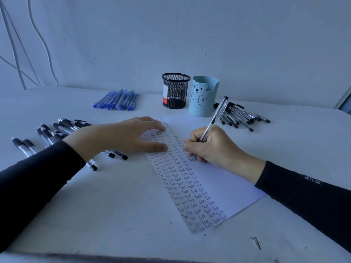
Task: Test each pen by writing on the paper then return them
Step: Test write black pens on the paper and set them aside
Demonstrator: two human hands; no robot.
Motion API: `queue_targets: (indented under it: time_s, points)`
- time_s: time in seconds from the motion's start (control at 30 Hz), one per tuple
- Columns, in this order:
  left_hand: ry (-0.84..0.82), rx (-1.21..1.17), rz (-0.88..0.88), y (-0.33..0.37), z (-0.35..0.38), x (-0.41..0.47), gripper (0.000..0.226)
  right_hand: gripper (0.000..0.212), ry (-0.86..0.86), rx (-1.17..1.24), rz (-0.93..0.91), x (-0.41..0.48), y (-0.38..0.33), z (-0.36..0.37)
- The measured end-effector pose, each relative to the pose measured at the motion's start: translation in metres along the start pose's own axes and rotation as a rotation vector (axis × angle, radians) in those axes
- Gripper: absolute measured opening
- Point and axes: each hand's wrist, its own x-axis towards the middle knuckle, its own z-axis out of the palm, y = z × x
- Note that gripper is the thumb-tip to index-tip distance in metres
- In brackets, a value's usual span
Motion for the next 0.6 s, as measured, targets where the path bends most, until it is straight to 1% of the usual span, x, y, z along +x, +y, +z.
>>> queue_targets:
  time_s: [0.2, 0.37, 0.47, 0.6]
  points:
    - [-0.002, -0.005, 0.002, 0.0007, 0.0, -0.0005, 0.077, 0.048, 0.018, -0.016, -0.013, -0.0005, -0.0003, -0.0001]
    - [-0.001, -0.004, 0.003, 0.0024, -0.0001, -0.0008, 0.077, 0.046, 0.032, -0.023, -0.016, -0.0004, 0.0005, -0.0014]
    - [-0.002, 0.002, 0.002, 0.0024, -0.0004, -0.0007, 0.078, 0.042, 0.01, -0.022, -0.008, 0.0, 0.0007, -0.0019]
    - [-0.004, -0.006, -0.002, 0.002, 0.0, -0.0003, 0.079, 0.046, 0.001, -0.019, -0.004, -0.0002, 0.0005, -0.0024]
